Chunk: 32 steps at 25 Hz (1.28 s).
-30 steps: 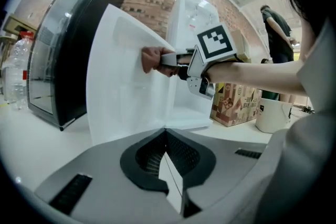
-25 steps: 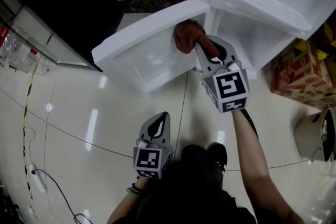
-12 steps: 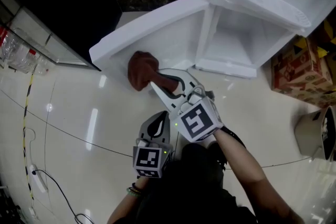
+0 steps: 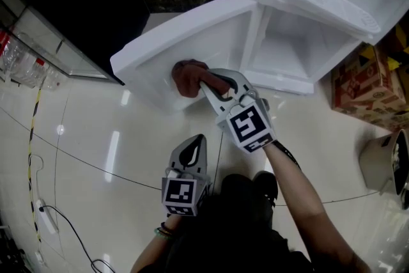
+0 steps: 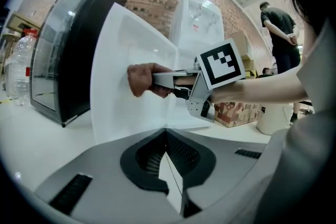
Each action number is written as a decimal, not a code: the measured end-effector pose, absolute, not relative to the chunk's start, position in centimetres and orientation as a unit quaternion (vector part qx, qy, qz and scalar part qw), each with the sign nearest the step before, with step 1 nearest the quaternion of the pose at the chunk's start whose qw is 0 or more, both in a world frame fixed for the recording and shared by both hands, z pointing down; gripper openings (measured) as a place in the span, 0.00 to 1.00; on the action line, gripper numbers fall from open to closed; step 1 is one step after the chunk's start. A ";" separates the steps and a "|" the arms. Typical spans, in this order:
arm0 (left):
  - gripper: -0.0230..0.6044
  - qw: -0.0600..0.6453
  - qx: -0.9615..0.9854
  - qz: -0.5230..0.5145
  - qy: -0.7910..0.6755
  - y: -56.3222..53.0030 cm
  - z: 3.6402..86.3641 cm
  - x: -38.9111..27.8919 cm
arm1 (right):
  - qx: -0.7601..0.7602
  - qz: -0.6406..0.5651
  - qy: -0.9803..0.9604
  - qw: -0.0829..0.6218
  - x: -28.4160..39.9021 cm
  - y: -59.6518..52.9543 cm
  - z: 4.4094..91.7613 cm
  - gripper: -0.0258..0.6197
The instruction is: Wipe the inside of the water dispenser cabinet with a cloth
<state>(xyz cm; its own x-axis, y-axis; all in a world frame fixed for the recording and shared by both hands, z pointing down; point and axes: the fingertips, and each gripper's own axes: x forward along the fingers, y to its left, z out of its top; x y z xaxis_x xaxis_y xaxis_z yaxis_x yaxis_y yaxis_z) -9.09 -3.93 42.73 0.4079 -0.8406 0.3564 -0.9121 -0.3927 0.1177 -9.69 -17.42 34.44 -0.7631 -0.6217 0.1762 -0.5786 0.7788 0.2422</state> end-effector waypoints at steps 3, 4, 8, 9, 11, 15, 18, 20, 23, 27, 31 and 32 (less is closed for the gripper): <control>0.00 0.148 0.826 0.121 -0.530 -3.9 42.7 -9.1 | 0.370 -0.074 -0.916 0.136 -5.5 -20.2 34.8 0.15; 0.00 0.148 0.827 0.121 -0.529 -3.9 42.7 -9.1 | 0.385 -0.071 -0.910 0.138 -4.1 -21.0 34.9 0.15; 0.00 0.149 0.826 0.122 -0.529 -3.9 42.8 -9.0 | 0.436 -0.060 -0.885 0.151 1.0 -23.3 35.5 0.15; 0.00 0.149 0.826 0.122 -0.529 -3.9 42.8 -9.0 | 0.442 -0.060 -0.881 0.159 1.9 -23.7 36.0 0.15; 0.00 0.149 0.827 0.123 -0.528 -3.9 42.9 -9.0 | 0.444 -0.060 -0.878 0.169 2.6 -23.9 36.6 0.15; 0.00 0.153 0.821 0.123 -0.537 -4.0 43.1 -9.5 | 0.418 -0.059 -0.895 0.143 -0.3 -21.7 35.5 0.15; 0.00 0.150 0.810 0.127 -0.553 -4.0 43.3 -10.5 | 0.368 -0.057 -0.918 0.139 -4.4 -18.2 36.8 0.15; 0.00 0.154 0.806 0.125 -0.558 -4.0 43.4 -10.9 | 0.330 -0.059 -0.929 0.155 -7.3 -15.9 38.8 0.15; 0.00 0.158 0.805 0.125 -0.558 -3.7 43.5 -11.0 | 0.273 -0.065 -0.944 0.172 -11.5 -12.8 41.6 0.15; 0.00 0.160 0.803 0.126 -0.560 -3.5 43.7 -11.3 | 0.227 -0.073 -0.953 0.186 -15.1 -11.1 43.4 0.15; 0.00 0.162 0.805 0.123 -0.558 -3.6 43.8 -11.2 | 0.236 -0.066 -0.948 0.203 -14.6 -12.4 44.7 0.15; 0.00 0.163 0.805 0.123 -0.558 -3.6 43.8 -11.2 | 0.243 -0.063 -0.945 0.208 -14.0 -13.0 45.0 0.15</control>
